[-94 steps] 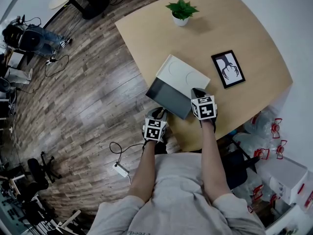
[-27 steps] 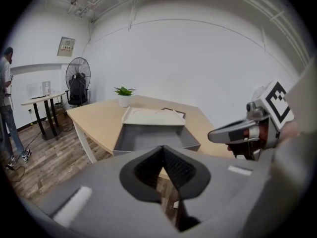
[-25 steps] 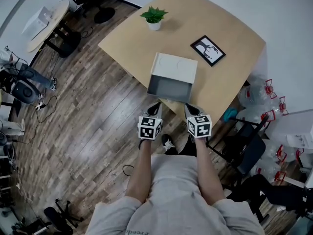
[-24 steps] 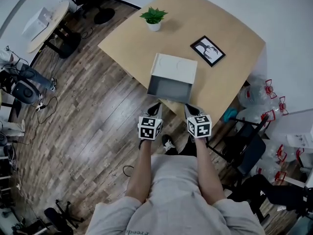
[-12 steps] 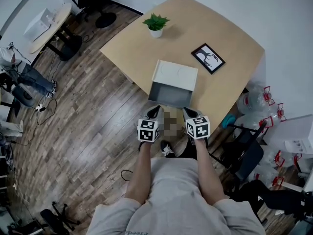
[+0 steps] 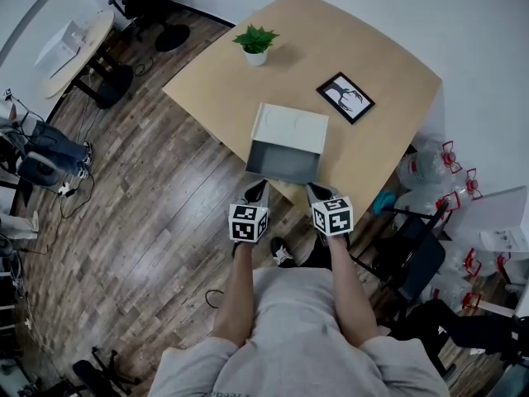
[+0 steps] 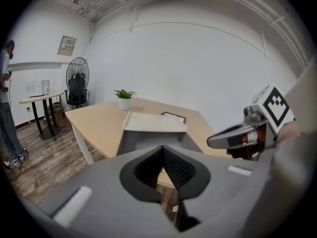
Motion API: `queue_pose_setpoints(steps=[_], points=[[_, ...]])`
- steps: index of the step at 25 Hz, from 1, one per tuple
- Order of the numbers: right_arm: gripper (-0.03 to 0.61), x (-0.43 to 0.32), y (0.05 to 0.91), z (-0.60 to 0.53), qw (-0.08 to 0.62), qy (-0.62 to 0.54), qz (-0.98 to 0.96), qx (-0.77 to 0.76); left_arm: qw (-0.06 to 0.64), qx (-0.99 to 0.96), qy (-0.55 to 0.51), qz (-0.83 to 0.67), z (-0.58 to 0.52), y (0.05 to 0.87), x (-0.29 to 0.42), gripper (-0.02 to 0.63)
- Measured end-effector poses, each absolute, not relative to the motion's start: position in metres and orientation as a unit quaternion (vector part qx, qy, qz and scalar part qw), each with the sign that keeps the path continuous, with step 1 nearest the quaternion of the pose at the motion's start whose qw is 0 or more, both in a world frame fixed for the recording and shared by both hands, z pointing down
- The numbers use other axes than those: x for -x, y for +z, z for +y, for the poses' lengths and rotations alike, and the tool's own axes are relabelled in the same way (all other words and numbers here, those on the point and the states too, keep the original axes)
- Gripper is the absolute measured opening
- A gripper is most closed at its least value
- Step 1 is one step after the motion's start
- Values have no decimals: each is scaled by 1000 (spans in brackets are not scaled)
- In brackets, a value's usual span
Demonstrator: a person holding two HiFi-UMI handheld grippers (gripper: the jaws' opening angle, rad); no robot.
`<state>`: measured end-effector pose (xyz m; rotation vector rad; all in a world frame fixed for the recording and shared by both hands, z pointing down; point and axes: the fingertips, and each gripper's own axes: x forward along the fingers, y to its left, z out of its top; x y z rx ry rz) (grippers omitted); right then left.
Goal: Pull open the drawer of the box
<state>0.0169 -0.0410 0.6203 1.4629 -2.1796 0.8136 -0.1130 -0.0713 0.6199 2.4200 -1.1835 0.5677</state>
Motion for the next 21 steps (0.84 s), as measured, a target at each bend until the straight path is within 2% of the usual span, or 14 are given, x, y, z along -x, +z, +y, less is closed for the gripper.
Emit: queue_pose_setpoints(steps=[21], points=[[2, -19, 613, -36, 193, 281, -773, -535, 190, -855, 191, -443, -79, 609, 132, 54]])
